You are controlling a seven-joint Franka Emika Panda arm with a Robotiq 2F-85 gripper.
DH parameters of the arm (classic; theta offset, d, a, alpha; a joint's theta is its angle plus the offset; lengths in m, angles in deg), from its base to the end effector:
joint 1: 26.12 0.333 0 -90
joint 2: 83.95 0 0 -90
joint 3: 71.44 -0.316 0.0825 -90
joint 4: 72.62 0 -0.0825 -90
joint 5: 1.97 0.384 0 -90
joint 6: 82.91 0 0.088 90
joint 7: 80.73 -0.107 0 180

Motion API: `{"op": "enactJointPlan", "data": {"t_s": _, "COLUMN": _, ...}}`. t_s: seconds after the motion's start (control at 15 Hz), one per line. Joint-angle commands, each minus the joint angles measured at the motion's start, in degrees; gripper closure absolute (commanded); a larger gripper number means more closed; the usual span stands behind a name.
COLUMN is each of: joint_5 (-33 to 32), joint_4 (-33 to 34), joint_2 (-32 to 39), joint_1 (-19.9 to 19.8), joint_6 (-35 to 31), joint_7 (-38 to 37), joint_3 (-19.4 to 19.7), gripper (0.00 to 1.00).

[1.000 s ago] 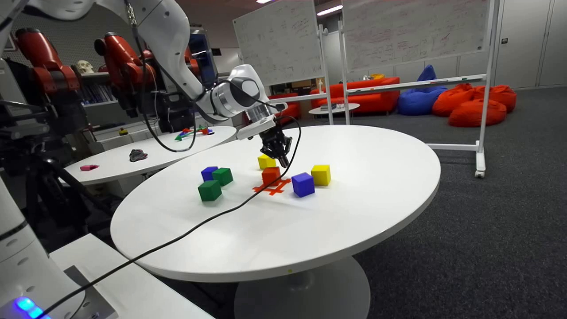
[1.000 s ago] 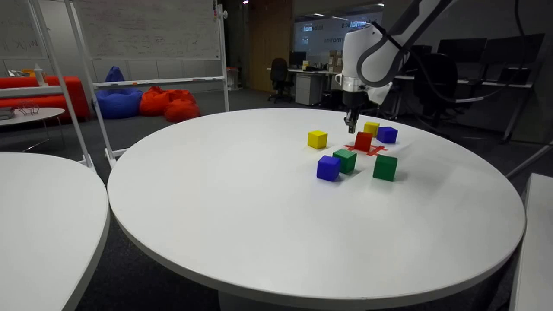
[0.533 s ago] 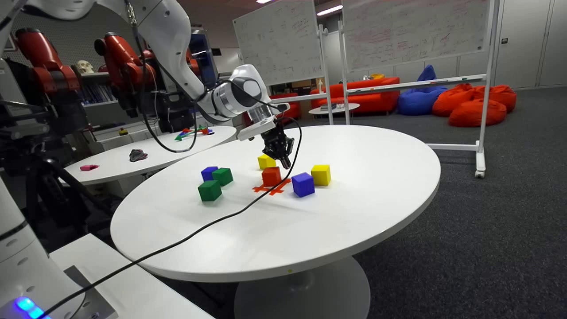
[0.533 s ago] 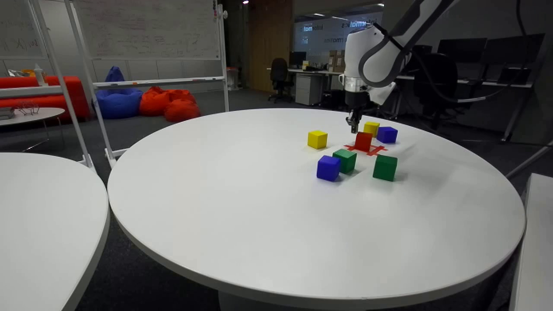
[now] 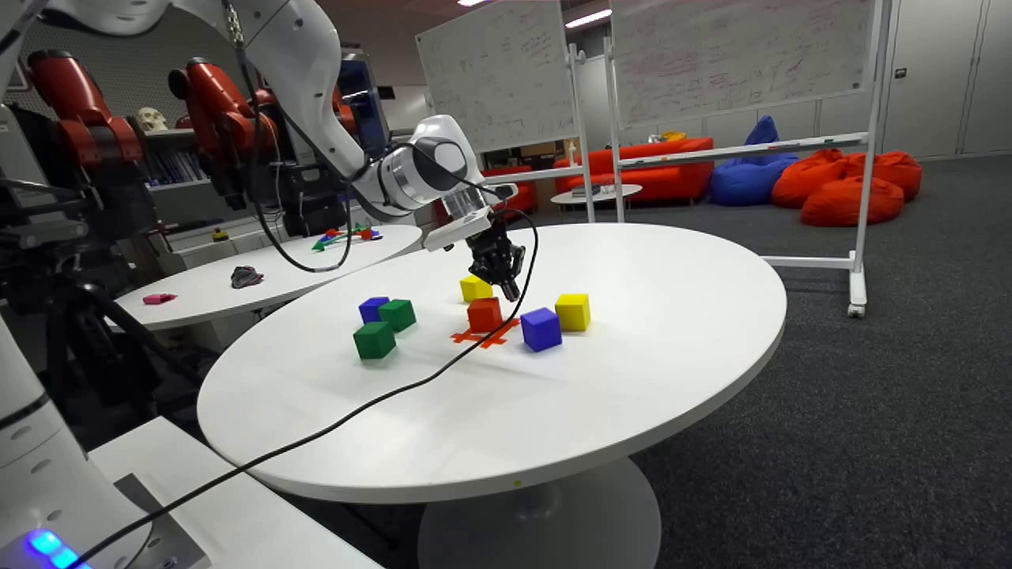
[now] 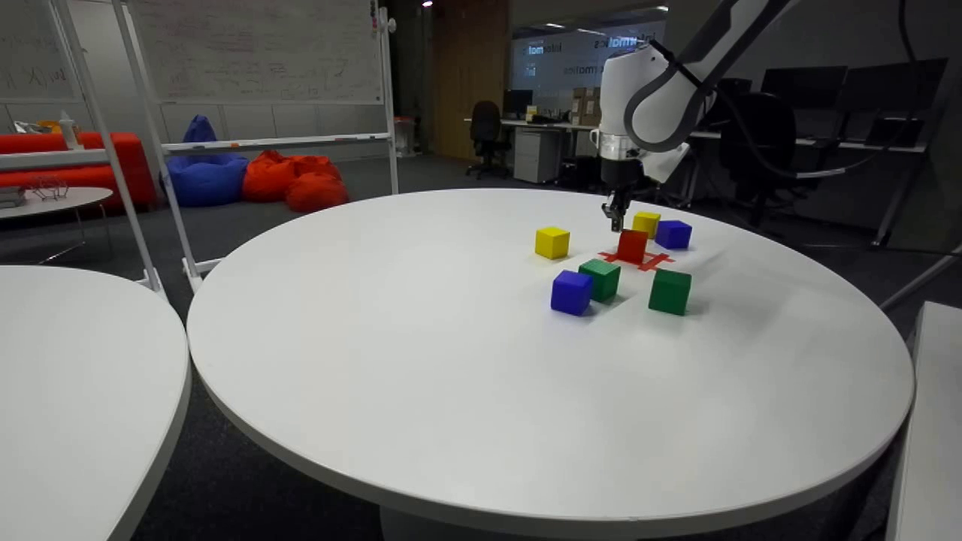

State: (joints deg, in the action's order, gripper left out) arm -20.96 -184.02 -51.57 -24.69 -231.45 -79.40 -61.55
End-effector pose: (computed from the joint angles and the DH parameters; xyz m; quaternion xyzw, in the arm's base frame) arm 0.6237 -0.0821 0.1989 0.9856 0.0904 0.0279 0.1400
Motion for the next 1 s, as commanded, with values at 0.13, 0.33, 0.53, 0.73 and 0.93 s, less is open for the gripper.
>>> {"op": "enactJointPlan", "data": {"t_s": 0.13, "joint_5": -0.26, "joint_4": 0.15, "joint_2": 0.09, "joint_1": -0.29, "joint_6": 0.10, "joint_7": -0.07, "joint_3": -0.53, "gripper": 1.00}}
{"op": "enactJointPlan", "data": {"t_s": 0.33, "joint_5": -0.88, "joint_4": 0.51, "joint_2": 0.76, "joint_1": 0.54, "joint_6": 0.72, "joint_7": 1.13, "joint_3": -1.53, "gripper": 1.00}}
{"op": "enactJointPlan", "data": {"t_s": 0.53, "joint_5": -1.67, "joint_4": 0.98, "joint_2": 1.64, "joint_1": 1.64, "joint_6": 1.30, "joint_7": 1.52, "joint_3": -2.08, "gripper": 1.00}}
{"op": "enactJointPlan", "data": {"t_s": 0.73, "joint_5": -2.49, "joint_4": 1.39, "joint_2": 2.59, "joint_1": 2.74, "joint_6": 2.24, "joint_7": 2.13, "joint_3": -1.94, "gripper": 1.00}}
{"op": "enactJointPlan", "data": {"t_s": 0.93, "joint_5": -1.42, "joint_4": 0.52, "joint_2": 2.57, "joint_1": 2.55, "joint_6": 0.33, "joint_7": 1.03, "joint_3": -2.28, "gripper": 0.99}}
